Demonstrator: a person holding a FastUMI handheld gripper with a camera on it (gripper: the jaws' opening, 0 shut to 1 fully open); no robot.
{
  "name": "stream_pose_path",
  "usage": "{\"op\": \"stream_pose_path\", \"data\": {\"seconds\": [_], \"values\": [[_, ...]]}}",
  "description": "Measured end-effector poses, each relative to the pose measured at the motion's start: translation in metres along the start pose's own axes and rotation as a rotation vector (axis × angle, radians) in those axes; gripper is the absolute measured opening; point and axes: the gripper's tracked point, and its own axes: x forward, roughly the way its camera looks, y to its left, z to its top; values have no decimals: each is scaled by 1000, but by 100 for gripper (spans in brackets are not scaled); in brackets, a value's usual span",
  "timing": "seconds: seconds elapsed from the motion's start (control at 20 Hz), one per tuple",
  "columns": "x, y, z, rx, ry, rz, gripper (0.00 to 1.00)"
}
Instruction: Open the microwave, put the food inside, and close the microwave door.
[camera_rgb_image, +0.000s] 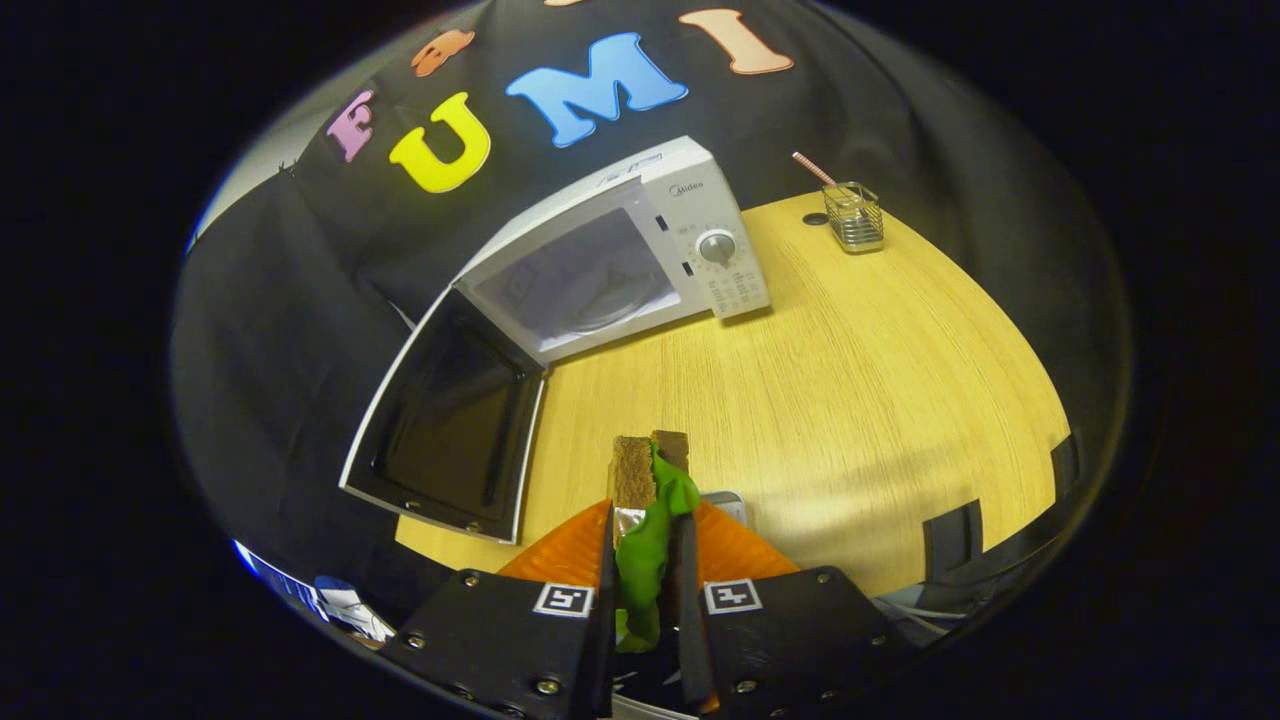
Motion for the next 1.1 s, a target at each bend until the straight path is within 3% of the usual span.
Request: {"op": "stream_pose_path", "data": {"seconds": [1.1], "values": [[122, 100, 82, 250, -260, 112, 26]]}}
